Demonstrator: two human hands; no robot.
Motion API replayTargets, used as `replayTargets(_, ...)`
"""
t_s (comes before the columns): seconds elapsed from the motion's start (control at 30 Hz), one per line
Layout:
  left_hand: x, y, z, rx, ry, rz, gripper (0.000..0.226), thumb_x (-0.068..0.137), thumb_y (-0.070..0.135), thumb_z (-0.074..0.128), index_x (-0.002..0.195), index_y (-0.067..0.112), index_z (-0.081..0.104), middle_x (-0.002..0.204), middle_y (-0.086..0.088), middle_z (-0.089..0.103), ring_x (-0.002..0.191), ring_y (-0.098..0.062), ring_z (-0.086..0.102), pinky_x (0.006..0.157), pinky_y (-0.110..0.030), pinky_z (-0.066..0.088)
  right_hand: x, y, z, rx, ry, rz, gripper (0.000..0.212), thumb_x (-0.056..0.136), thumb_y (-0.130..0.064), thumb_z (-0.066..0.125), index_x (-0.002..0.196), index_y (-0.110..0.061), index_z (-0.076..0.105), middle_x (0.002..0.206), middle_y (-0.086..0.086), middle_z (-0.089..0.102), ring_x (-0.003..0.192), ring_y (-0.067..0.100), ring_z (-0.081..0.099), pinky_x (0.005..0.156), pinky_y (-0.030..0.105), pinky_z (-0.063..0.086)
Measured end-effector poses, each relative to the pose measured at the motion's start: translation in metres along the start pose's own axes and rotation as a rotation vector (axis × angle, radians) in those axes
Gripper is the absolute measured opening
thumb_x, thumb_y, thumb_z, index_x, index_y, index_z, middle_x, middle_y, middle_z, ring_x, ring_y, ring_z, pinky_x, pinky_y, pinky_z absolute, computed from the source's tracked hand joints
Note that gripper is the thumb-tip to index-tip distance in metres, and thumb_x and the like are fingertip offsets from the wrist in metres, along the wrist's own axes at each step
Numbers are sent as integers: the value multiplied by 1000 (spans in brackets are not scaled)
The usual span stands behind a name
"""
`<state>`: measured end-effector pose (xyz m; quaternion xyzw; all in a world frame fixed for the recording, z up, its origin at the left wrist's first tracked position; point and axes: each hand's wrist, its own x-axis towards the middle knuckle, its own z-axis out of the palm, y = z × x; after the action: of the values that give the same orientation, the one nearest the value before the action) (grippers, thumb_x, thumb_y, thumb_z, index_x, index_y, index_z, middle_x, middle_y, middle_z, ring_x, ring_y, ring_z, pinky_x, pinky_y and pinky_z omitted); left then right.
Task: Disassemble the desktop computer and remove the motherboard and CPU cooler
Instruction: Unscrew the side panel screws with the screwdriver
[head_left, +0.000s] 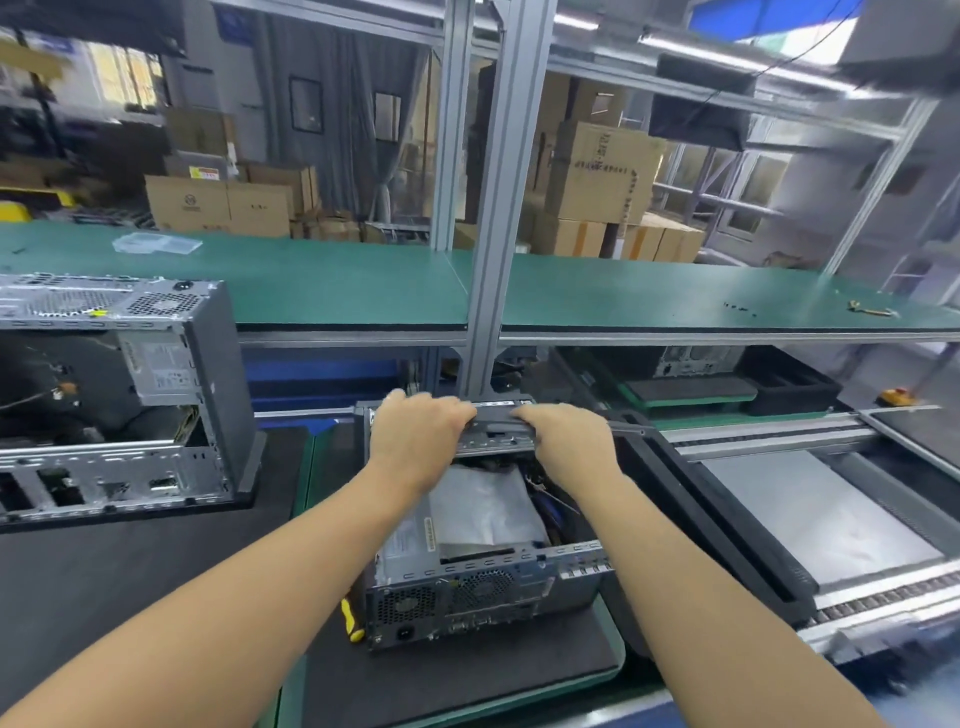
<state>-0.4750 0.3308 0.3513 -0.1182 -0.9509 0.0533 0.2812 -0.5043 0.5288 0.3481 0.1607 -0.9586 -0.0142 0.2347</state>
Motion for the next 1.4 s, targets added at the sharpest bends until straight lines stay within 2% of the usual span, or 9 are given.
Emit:
replayTargets(0.13, 52, 12, -28, 45, 264, -12, 16, 88, 16, 63, 87, 28, 74, 72, 10, 69, 72, -21, 52, 73, -36, 23, 25, 32, -23, 5, 123, 47, 31, 79, -12, 61, 104, -31, 61, 86, -4, 71, 78, 30, 67, 55, 32, 35)
replayTargets(0.23, 95, 22, -35, -11, 473, -102, 20, 90, 14, 55, 94, 24, 72, 106, 5, 69, 106, -27, 54, 100, -45, 27, 45, 53, -38, 55, 211, 108, 30, 73, -5, 64, 97, -24, 59, 73, 2, 67, 66, 34, 63, 51, 31, 27)
replayTargets(0.33, 128, 43, -31, -3, 585, -204, 29, 94, 17, 58, 122, 23, 61, 154, -5, 40, 145, -28, 31, 115, -48, 15, 59, 81, -50, 129, 310, 115, 11, 85, -13, 63, 93, -18, 59, 65, 5, 63, 58, 36, 59, 49, 29, 24)
replayTargets(0.47, 165, 87, -19, -220, 577, -308, 67, 99, 48, 47, 154, 15, 27, 165, -9, 13, 153, -28, 9, 119, -48, 15, 79, 124, -67, 93, 338, 90, 9, 92, -20, 59, 100, -24, 59, 72, 3, 67, 62, 35, 60, 52, 29, 31)
replayTargets(0.57, 191, 127, -12, -353, 595, -291, 80, 95, 42, 54, 157, 11, 15, 165, -14, 5, 153, -31, 5, 120, -49, 19, 94, 161, -76, 76, 329, 105, 16, 89, -14, 58, 100, -26, 57, 73, 3, 66, 61, 34, 59, 52, 30, 38)
replayTargets(0.8, 233, 226, 48, -882, 65, -238, 85, 93, 49, 60, 158, 33, 7, 166, 4, -6, 147, -27, 25, 115, -48, 30, 95, 260, -54, 219, 248, 298, 11, 93, -29, 61, 101, -25, 54, 83, 4, 66, 76, 35, 60, 57, 33, 35)
replayTargets(0.9, 236, 261, 82, -1101, -172, -210, 105, 86, 48, 72, 153, 49, -9, 166, 4, -12, 147, -29, 28, 104, -34, 38, 89, 287, -35, 255, 217, 358, 10, 93, -30, 61, 97, -26, 53, 86, 4, 67, 80, 35, 61, 59, 34, 36)
replayTargets(1.13, 256, 307, 140, -1255, -375, -97, 107, 85, 50, 72, 146, 60, -15, 162, 14, -22, 150, -14, 16, 96, -23, 31, 84, 334, 0, 266, 160, 540, 8, 94, -29, 60, 100, -25, 56, 100, 3, 68, 91, 37, 62, 66, 35, 35)
replayTargets(1.4, 295, 348, 184, -1411, -584, 1, 105, 86, 45, 73, 147, 59, -12, 162, 13, -20, 150, -16, 19, 118, -37, 28, 94, 381, 26, 129, 116, 642, 17, 95, -17, 55, 107, -29, 55, 97, -4, 68, 74, 26, 46, 63, 32, 29)
